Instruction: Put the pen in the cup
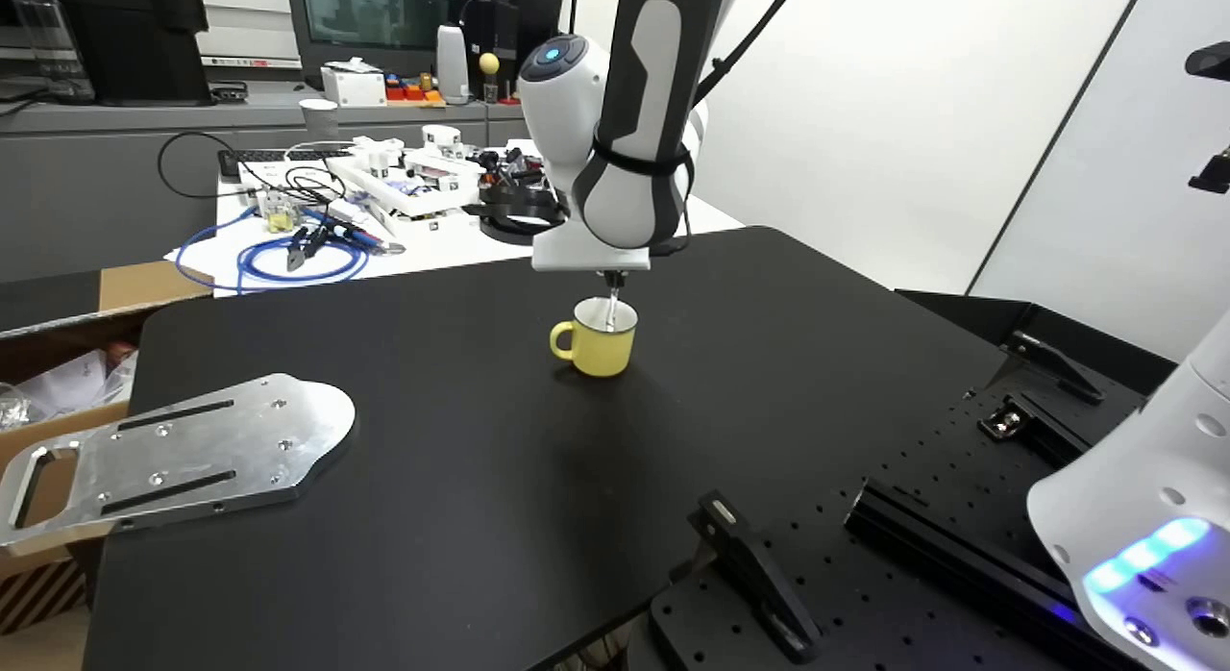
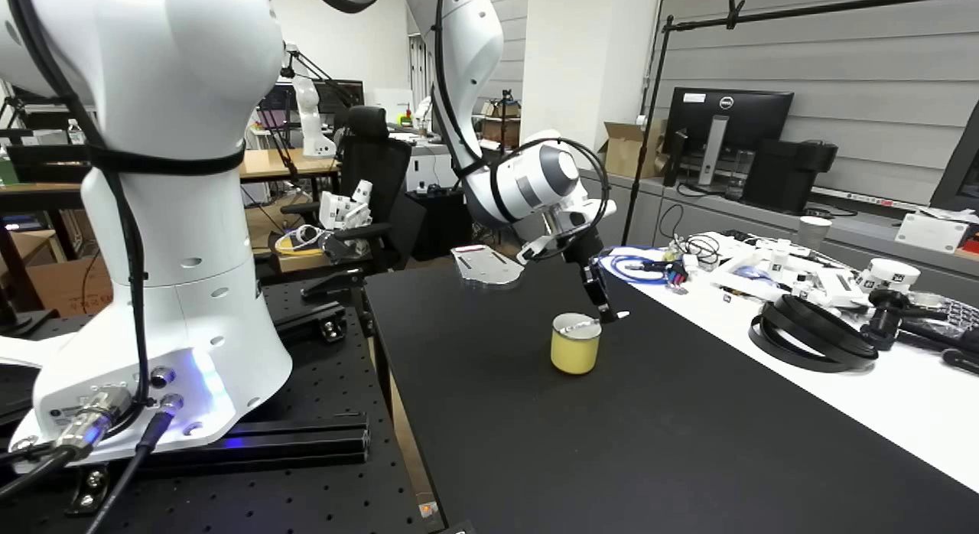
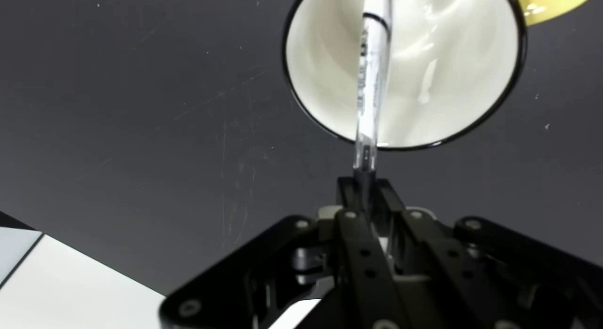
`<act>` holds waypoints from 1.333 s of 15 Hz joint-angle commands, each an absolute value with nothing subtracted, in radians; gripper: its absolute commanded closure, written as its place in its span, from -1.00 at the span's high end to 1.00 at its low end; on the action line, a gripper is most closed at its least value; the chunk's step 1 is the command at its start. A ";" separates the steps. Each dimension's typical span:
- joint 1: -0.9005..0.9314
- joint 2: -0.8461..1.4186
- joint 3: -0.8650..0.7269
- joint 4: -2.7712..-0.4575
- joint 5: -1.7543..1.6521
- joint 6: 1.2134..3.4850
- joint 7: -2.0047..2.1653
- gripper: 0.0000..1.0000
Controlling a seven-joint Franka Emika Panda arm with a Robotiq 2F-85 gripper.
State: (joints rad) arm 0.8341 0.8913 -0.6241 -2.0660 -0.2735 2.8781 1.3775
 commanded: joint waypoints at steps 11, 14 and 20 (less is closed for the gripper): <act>0.858 0.875 -0.656 -2.058 -0.226 2.869 1.362 0.70; 0.874 0.857 -0.683 -2.069 -0.222 2.875 1.364 0.99; 0.871 0.872 -0.685 -2.053 -0.218 2.872 1.354 1.00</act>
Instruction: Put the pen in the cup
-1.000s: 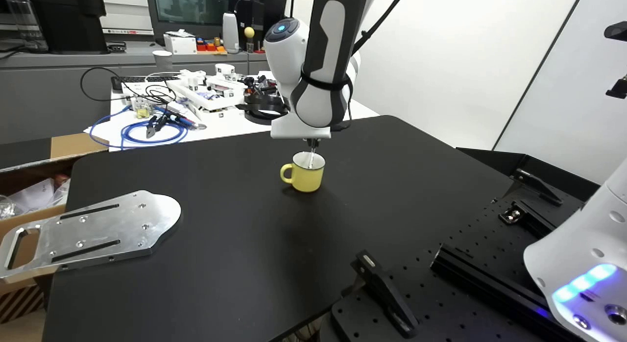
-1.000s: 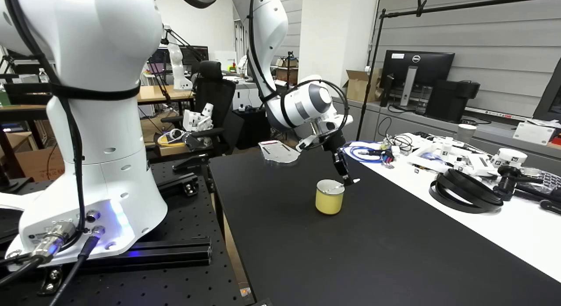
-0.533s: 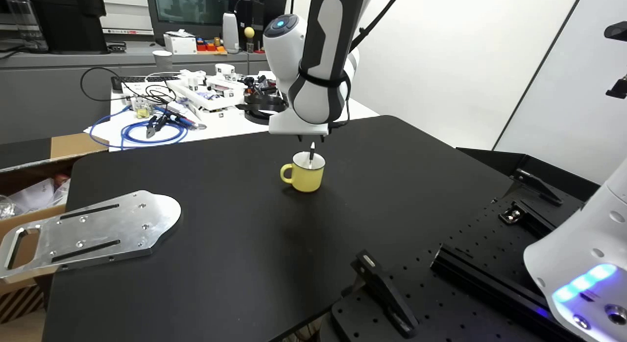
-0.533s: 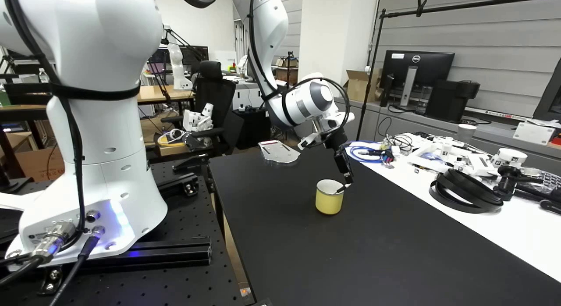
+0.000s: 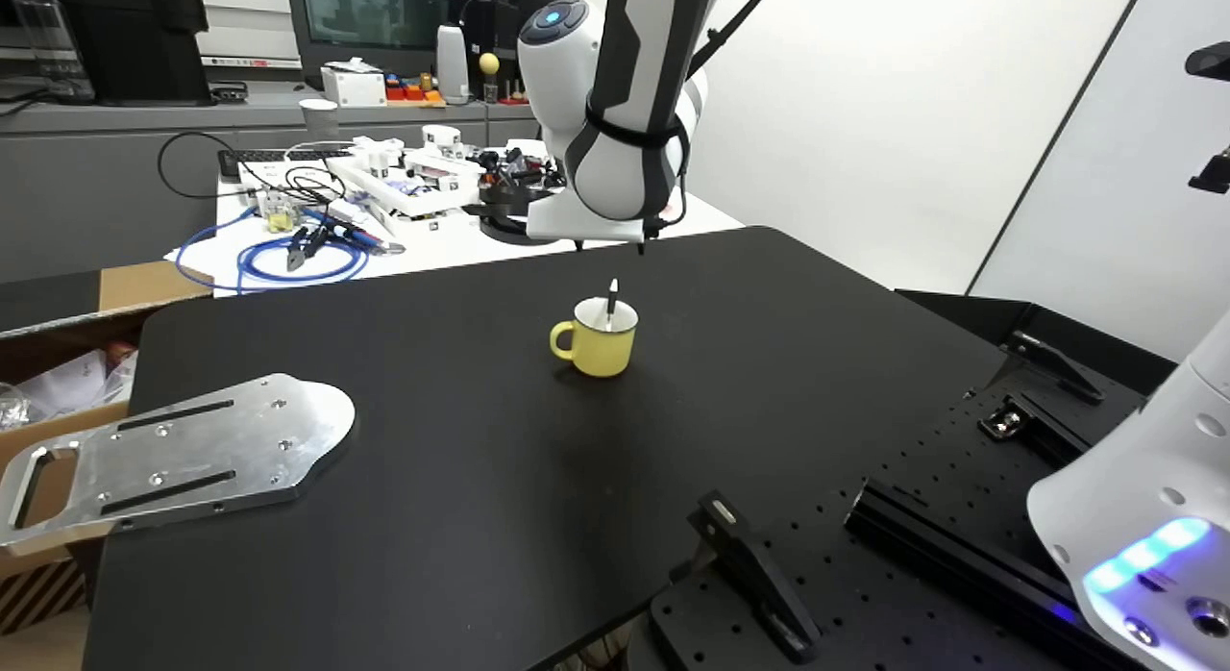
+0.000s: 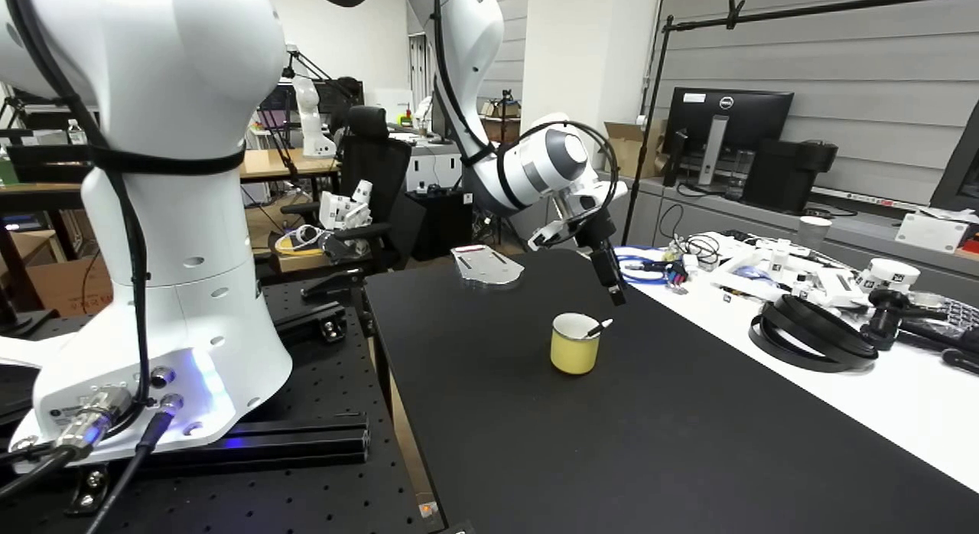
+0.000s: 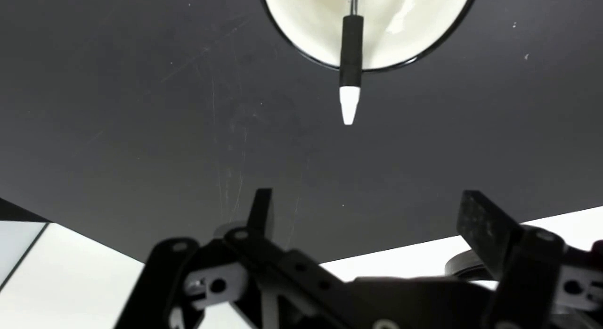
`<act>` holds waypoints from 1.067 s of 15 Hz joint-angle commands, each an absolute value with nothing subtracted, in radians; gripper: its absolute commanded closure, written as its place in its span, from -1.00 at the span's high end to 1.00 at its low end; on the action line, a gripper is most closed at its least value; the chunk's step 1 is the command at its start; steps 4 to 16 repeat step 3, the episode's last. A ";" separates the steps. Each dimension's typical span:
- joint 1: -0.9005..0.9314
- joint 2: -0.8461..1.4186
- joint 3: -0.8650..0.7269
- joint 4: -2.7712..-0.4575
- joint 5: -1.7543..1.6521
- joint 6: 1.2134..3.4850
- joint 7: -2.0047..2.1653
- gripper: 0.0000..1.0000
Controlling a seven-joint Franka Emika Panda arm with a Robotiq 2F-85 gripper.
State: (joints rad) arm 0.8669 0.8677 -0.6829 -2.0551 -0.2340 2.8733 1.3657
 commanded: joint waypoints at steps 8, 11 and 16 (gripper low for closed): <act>0.871 0.879 -0.683 -2.053 -0.217 2.873 1.353 1.00; 0.871 0.879 -0.683 -2.053 -0.217 2.873 1.353 1.00; 0.871 0.879 -0.683 -2.053 -0.217 2.873 1.353 1.00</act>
